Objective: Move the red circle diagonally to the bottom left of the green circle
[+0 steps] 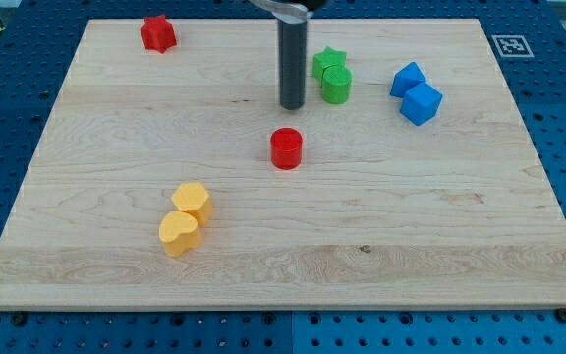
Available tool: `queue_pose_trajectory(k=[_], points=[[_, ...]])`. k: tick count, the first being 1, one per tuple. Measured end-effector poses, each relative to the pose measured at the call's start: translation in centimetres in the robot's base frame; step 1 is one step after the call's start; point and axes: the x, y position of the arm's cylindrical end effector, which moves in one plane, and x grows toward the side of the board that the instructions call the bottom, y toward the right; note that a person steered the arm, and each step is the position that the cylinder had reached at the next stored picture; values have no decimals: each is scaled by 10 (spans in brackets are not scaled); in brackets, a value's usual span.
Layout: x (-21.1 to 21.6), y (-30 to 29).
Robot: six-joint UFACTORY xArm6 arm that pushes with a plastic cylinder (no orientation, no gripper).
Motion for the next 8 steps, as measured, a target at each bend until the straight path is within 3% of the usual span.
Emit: queue_pose_trajectory(k=[2,3,5,8], points=[[75,61],[89,65],[91,18],[94,3]])
